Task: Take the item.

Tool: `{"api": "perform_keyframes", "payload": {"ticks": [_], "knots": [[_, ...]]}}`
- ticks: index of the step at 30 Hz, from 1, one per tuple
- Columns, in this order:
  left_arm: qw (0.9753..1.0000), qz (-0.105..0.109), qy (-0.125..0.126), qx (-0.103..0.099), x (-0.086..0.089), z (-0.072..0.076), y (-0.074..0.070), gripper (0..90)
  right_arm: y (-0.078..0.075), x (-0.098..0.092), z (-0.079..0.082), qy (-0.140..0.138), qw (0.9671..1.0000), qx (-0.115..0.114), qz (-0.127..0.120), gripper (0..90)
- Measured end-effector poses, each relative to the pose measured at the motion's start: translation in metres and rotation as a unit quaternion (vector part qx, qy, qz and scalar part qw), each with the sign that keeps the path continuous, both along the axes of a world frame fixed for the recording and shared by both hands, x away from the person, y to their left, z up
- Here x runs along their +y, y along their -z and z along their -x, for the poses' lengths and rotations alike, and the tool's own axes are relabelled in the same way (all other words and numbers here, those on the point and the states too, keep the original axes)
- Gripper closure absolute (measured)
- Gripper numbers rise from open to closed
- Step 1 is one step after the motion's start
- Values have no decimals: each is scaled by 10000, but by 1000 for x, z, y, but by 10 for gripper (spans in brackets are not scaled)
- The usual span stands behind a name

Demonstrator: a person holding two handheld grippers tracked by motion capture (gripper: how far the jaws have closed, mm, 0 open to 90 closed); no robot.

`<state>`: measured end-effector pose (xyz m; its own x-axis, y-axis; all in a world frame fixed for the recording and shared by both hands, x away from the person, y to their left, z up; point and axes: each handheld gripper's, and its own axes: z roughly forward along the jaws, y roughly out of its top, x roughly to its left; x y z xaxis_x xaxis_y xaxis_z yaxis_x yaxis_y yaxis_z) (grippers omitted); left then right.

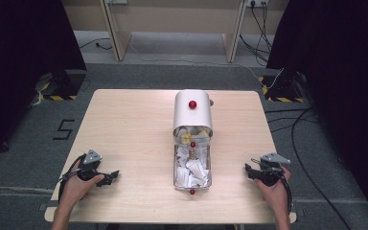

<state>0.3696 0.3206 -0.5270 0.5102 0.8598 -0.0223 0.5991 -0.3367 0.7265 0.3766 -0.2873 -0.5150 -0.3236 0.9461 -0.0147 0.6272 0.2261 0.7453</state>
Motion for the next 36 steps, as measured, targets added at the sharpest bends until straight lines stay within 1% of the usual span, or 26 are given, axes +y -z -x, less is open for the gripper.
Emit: {"api": "perform_keyframes", "payload": {"ticks": [16,20,21,24,25,26,30,32,36], "knots": [[10000,0,2,3,0,0,0,0,0,0,-1,-28,10000,13,-18,313],[10000,2,1,-1,0,0,0,0,0,0,-1,-57,10000,9,-10,326],[10000,-2,-3,0,0,0,0,0,0,0,0,-60,10000,-12,-15,342],[10000,0,2,-1,0,0,0,0,-1,-1,0,-23,10000,-37,-58,337],[10000,2,1,-1,0,0,0,0,-1,-3,2,12,9997,-117,-218,332],[10000,2,1,-1,0,0,0,0,-2,-4,2,20,9994,-137,-312,327],[10000,1,0,0,0,0,0,0,-5,-5,4,11,9993,-196,-303,320],[10000,-3,0,4,0,0,0,0,-10,-1,5,-64,9991,-286,-290,321],[10000,1,0,0,0,0,0,0,-15,5,7,-152,9990,-345,-257,323]]}}
